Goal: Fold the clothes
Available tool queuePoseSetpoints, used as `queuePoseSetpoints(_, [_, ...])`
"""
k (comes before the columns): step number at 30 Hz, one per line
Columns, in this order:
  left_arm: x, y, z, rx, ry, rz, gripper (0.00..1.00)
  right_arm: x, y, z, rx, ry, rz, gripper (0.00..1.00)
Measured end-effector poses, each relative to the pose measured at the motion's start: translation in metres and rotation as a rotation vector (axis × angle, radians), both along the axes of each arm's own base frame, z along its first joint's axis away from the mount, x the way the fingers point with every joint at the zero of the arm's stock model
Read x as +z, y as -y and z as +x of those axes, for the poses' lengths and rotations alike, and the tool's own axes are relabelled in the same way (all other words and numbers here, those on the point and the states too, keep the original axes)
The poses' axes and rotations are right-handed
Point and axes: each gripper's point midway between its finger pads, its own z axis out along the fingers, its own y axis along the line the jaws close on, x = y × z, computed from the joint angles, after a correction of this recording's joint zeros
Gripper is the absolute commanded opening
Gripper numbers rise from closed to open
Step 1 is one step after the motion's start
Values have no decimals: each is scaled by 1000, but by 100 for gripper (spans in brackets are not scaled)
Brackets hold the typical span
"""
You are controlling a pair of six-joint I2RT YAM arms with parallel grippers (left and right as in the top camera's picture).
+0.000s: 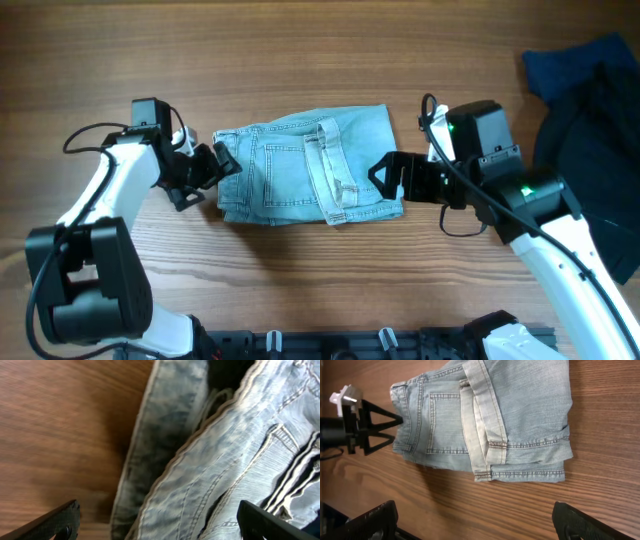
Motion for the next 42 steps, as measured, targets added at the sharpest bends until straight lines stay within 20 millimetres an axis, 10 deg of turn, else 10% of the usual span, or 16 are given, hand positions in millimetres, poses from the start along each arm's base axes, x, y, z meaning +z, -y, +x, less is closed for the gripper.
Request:
queuePoseSetpoints(31, [-15,27,9,-49,100,-147,99,-3,2,-4,0,-21,-8,99])
queuePoseSetpoints(42, [-28,45,11,-70,81,-171,28,-4,3,-6,-4,-28,-18,100])
